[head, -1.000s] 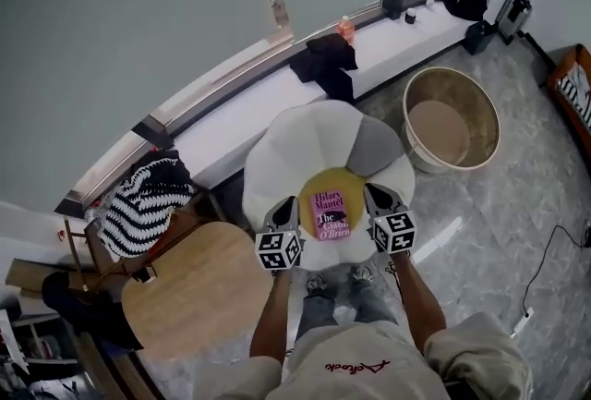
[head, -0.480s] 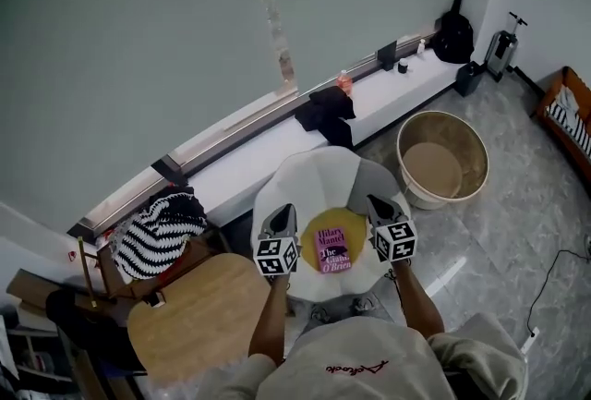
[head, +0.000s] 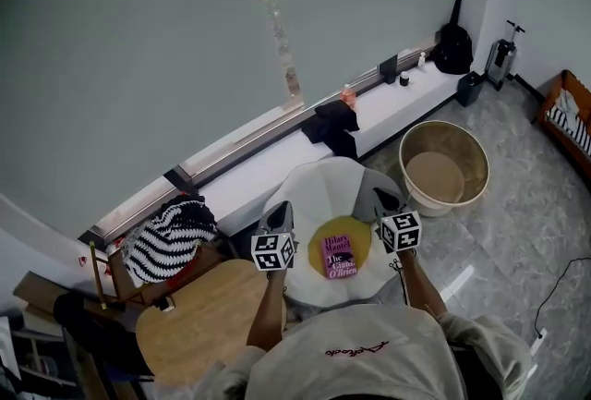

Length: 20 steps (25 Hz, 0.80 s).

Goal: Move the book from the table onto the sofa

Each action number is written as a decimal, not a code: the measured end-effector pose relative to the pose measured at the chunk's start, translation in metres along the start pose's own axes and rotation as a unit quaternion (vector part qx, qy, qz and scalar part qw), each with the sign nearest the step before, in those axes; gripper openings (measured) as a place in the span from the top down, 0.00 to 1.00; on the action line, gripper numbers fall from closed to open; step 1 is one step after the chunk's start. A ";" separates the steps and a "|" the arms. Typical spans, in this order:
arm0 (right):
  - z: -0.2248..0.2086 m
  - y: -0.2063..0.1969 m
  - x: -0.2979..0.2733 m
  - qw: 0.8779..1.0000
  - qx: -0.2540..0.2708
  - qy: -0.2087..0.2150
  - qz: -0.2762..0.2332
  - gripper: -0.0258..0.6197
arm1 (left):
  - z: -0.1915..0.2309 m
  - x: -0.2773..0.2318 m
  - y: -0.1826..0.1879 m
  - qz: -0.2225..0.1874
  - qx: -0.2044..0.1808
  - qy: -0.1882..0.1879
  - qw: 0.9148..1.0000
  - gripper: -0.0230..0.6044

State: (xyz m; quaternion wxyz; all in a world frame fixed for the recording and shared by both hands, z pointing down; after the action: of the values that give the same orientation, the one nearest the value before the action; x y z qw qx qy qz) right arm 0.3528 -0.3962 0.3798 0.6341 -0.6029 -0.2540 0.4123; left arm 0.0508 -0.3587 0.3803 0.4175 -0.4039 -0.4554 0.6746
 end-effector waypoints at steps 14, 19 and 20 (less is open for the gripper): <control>-0.003 0.030 0.000 0.999 0.021 -0.005 -0.029 0.95 | -0.006 -0.008 0.024 -0.023 -0.006 -0.003 1.000 0.95; 0.000 0.032 0.002 0.999 0.023 -0.004 -0.029 0.95 | -0.009 -0.009 0.022 -0.019 -0.007 -0.006 1.000 0.95; 0.001 0.033 0.003 0.999 0.023 -0.003 -0.029 0.95 | -0.009 -0.009 0.021 -0.018 -0.007 -0.006 1.000 0.95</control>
State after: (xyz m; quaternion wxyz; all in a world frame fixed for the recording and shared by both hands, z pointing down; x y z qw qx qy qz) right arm 0.3464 -0.3957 0.3477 0.6586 -0.5791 -0.2638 0.4016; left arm 0.0582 -0.3693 0.3590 0.4241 -0.3940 -0.4701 0.6663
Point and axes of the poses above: the fingertips, and each gripper's own axes: x backward along the fingers, z to its left, y out of its top, the point moved 7 cm from there along x, backward along the fingers, and after that the axes turned 11 degrees about x, right-handed, at the moved point
